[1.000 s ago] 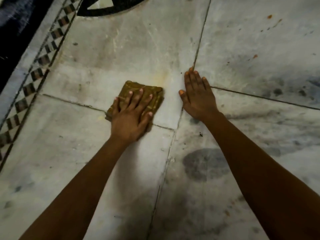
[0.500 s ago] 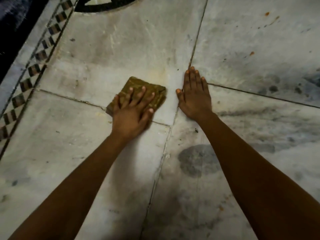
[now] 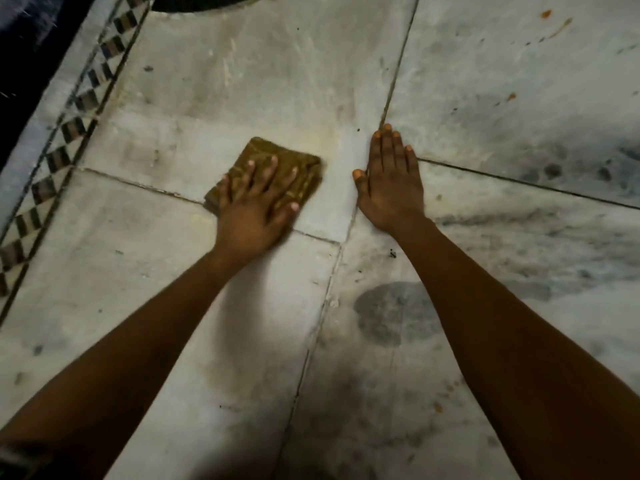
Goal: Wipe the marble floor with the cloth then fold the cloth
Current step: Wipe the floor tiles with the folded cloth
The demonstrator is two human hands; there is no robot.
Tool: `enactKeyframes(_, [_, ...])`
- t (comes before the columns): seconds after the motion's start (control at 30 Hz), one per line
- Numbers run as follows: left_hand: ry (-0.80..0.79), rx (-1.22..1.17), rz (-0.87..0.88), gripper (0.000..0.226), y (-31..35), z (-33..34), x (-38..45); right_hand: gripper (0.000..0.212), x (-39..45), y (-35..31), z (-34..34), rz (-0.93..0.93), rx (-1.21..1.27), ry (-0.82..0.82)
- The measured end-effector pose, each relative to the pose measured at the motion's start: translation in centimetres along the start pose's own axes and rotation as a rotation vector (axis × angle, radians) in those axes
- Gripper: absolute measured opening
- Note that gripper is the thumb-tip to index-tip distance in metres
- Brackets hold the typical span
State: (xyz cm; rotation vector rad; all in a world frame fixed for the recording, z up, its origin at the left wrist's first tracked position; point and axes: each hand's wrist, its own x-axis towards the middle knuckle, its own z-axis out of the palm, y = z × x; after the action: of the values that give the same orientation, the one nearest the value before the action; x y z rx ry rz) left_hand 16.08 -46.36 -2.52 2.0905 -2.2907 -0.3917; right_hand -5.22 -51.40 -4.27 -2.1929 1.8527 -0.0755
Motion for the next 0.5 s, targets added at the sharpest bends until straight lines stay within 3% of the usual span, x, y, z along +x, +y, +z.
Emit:
enactKeyframes(0.1, [0.003,-0.051,-0.191,0.056,-0.6,-0.9,6.1,0.063,0.0,0.0,0.0,0.006,0.005,-0.01])
enactKeyframes(0.2, [0.003,-0.115,-0.246,0.055,2.2,-0.9,11.7,0.063,-0.1,-0.1,0.0,0.003,0.016,0.012])
enactKeyframes(0.33, [0.008,-0.027,-0.055,0.053,5.1,0.5,8.3,0.063,-0.1,-0.2,-0.1,0.003,0.004,0.001])
enactKeyframes(0.43, [0.006,0.039,0.102,0.059,2.2,-0.1,2.2,0.063,0.0,-0.1,-0.2,0.002,0.014,-0.012])
enactKeyframes(0.5, [0.004,0.065,0.093,0.061,-0.4,-1.4,1.9,0.064,0.1,0.0,-0.2,0.005,0.006,-0.029])
